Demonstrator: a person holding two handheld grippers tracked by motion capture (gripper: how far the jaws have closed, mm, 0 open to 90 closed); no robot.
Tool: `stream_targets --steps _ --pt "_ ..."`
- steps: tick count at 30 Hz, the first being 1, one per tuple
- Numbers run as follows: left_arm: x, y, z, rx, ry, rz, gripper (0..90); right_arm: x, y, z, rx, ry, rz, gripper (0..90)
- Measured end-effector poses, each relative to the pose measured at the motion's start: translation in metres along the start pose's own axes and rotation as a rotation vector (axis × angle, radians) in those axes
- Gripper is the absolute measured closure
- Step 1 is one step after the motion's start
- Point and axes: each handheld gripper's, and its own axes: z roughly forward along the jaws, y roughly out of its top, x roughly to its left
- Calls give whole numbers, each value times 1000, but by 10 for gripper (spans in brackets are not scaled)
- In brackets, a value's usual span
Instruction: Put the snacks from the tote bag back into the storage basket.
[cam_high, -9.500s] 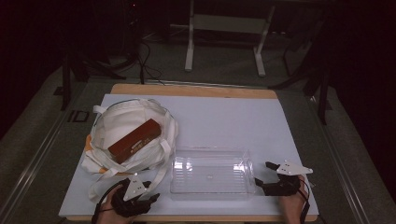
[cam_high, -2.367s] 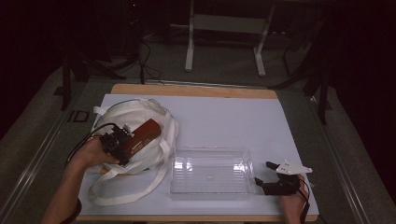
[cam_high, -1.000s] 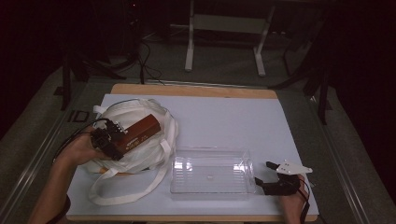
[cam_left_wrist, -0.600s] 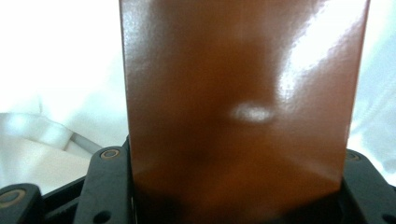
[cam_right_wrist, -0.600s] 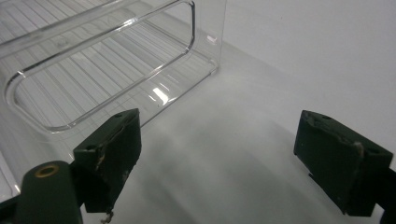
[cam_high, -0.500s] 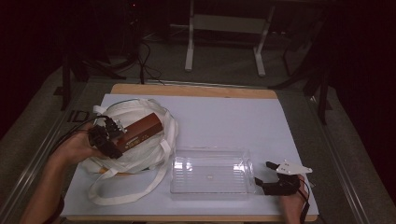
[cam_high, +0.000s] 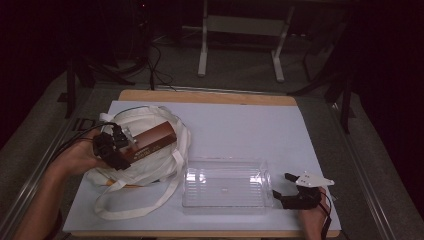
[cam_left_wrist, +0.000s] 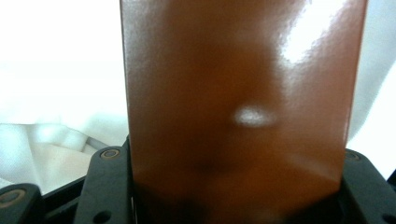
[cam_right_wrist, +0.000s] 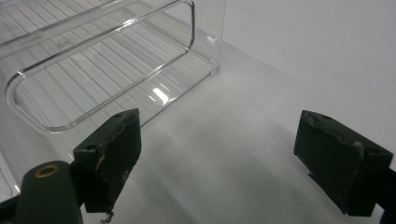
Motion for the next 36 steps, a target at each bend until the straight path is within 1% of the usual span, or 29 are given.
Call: stream_targets --steps 6,10,17,18,21,32,36 --pt "-4 -2 -7 -6 8 20 435 0 0 0 1 0 -1 149" --pt "-7 -2 -11 -17 6 39 435 0 0 0 0 0 -1 149" --pt "-14 3 -17 -12 5 73 435 0 0 0 1 -1 0 149" --pt "-16 5 -17 -12 10 82 435 0 0 0 1 0 0 149" --pt "-19 8 -19 -16 4 102 435 0 0 0 0 0 0 149" --pt "-29 16 -25 -41 -4 146 435 0 0 0 -1 0 2 149" --pt "-32 18 -29 -39 -9 164 435 0 0 0 0 1 2 149"
